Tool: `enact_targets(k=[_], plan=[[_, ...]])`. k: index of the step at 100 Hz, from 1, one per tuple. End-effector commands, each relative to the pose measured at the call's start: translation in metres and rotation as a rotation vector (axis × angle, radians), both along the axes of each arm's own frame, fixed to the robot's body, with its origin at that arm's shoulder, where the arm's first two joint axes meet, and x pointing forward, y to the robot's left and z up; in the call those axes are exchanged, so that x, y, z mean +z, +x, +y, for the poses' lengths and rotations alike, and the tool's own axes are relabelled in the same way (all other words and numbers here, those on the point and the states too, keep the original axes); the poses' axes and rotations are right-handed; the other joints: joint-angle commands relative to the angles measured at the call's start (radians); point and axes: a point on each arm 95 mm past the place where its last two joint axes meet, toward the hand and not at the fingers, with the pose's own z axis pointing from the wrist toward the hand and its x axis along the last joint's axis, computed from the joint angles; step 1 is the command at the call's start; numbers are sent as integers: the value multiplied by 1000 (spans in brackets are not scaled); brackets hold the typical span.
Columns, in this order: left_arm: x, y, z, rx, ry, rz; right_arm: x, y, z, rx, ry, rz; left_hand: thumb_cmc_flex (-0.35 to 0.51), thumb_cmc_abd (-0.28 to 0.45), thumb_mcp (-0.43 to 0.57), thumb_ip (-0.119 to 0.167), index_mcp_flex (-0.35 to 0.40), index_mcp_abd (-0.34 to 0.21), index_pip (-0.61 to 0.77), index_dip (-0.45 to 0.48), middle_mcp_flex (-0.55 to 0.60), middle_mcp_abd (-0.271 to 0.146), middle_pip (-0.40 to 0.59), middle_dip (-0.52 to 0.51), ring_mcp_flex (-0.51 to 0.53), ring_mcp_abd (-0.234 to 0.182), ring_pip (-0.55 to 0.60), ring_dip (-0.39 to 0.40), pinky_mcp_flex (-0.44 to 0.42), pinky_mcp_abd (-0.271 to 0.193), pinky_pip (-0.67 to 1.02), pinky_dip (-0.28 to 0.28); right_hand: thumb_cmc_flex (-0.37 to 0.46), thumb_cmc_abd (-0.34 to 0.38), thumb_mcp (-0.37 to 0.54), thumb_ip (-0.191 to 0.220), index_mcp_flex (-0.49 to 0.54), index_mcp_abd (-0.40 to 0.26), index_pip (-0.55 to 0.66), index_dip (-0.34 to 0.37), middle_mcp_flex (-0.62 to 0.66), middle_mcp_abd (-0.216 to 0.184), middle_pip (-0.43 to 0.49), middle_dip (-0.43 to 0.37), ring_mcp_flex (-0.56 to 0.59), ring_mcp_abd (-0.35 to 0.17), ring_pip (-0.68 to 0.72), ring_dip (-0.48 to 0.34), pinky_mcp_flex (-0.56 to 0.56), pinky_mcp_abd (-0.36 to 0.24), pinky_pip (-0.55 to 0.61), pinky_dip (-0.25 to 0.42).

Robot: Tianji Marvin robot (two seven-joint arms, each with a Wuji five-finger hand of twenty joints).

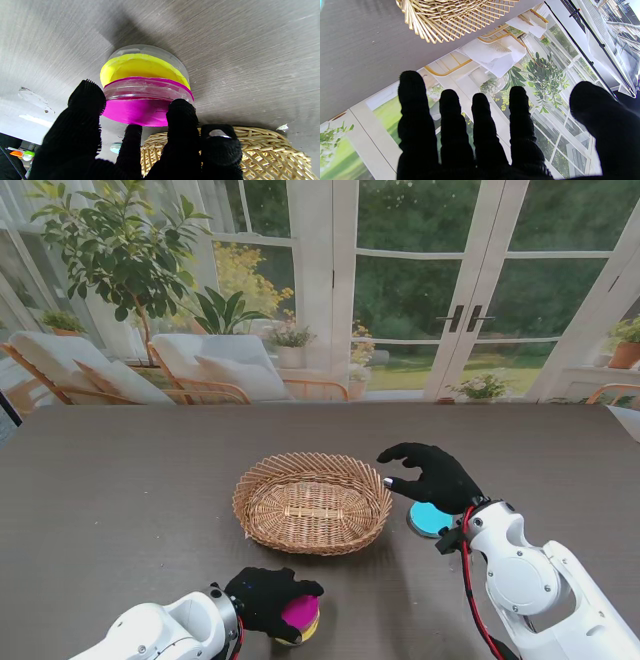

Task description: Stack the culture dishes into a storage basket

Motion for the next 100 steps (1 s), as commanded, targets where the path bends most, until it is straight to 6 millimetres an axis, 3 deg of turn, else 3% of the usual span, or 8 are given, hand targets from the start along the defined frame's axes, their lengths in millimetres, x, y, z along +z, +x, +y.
enact_targets(k=[1,20,45,100], plan=[[-3,-2,0,-6,11,21,-1,-2,4,13,-2,8,-3,57,-27,40,7,33,30,7,-44,-31,-12,-12,-28,2,-15,4,-7,-36,54,20,9,9,64,3,25,-4,0,-9,13,18,-7,4,16,6,-1,12,-406,15,-15,27],[-4,-2,0,-11,14,22,-1,-2,4,13,-2,9,-5,62,-48,43,-8,70,20,-1,-84,-13,-27,-21,-52,5,-25,8,-12,-39,51,22,7,11,63,3,25,-4,0,-9,13,19,-7,5,16,6,-1,12,-407,13,-15,27],[-5,-2,0,-10,11,24,-1,-2,4,13,-2,8,-3,73,-66,47,-26,65,12,-6,-96,-13,-38,-33,-61,11,-31,12,-17,-41,49,24,8,10,64,3,26,-3,0,-9,14,19,-7,5,17,7,-1,12,-407,14,-15,28],[11,1,8,-22,-49,-9,-1,-2,4,13,-2,10,33,68,-77,48,-18,27,11,-19,-64,-147,-28,-62,-67,46,-60,10,-38,-23,37,41,8,13,63,4,27,-2,0,-9,14,20,-7,4,16,7,-1,12,-408,14,-16,28]])
